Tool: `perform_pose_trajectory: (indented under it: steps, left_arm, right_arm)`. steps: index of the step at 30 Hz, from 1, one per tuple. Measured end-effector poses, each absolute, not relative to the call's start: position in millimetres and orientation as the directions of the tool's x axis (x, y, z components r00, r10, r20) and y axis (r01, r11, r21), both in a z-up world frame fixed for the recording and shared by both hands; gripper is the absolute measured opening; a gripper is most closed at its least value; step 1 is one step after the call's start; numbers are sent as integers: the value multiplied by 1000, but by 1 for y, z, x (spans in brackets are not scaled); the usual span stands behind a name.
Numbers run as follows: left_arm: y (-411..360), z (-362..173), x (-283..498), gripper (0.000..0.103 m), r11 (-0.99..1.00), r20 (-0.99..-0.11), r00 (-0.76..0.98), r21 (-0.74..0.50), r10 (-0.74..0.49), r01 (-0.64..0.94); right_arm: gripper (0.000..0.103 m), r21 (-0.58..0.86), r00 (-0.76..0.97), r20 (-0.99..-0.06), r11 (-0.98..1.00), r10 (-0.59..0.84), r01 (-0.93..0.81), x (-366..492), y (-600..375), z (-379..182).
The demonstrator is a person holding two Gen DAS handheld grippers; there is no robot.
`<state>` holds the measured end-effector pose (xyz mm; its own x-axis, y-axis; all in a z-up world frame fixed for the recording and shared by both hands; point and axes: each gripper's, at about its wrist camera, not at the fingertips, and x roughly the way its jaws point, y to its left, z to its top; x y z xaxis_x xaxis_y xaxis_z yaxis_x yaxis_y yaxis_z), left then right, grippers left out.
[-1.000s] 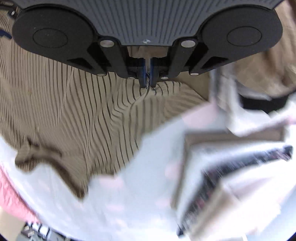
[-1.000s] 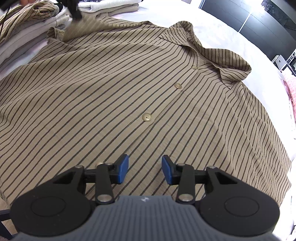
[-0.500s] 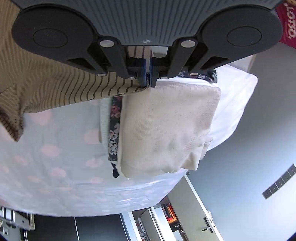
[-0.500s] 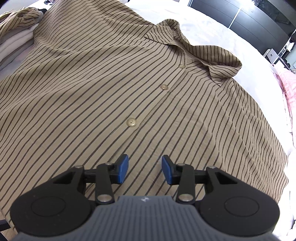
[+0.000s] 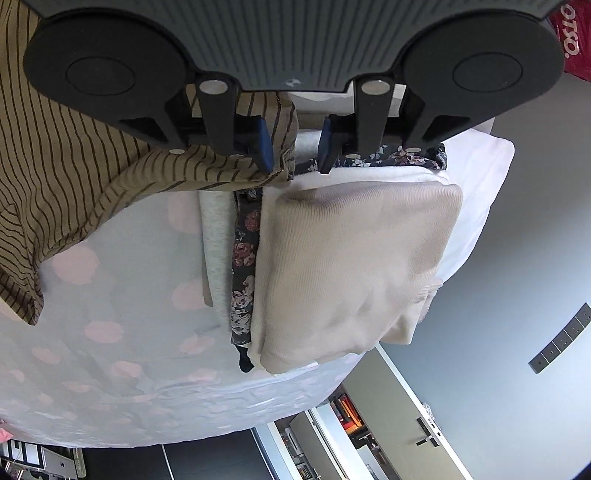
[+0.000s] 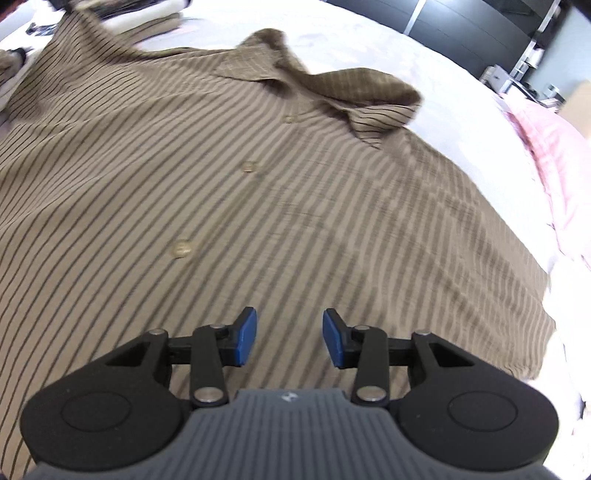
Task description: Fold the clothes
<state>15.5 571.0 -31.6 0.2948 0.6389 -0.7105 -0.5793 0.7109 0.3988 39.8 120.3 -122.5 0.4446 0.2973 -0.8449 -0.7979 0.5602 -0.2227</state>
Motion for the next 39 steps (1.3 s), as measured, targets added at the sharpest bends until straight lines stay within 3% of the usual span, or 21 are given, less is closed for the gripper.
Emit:
perform_pose_trajectory:
  steps: [8, 17, 26, 39]
  left_arm:
    - [528, -31, -5, 34, 805, -751, 379, 333, 541, -490]
    - [509, -36, 29, 36, 873, -775, 441, 285, 453, -396]
    - [524, -88, 95, 36, 878, -791, 395, 361, 467, -316]
    - [554, -145, 132, 36, 907, -821, 405, 298, 403, -298]
  right_arm:
    - [42, -203, 488, -833, 676, 261, -708, 69, 85, -110]
    - [42, -132, 509, -829, 802, 234, -583, 162, 49, -96]
    - [42, -177, 603, -772, 841, 204, -511, 263, 38, -100]
    - [45, -207, 615, -768, 838, 180, -505, 371, 62, -152]
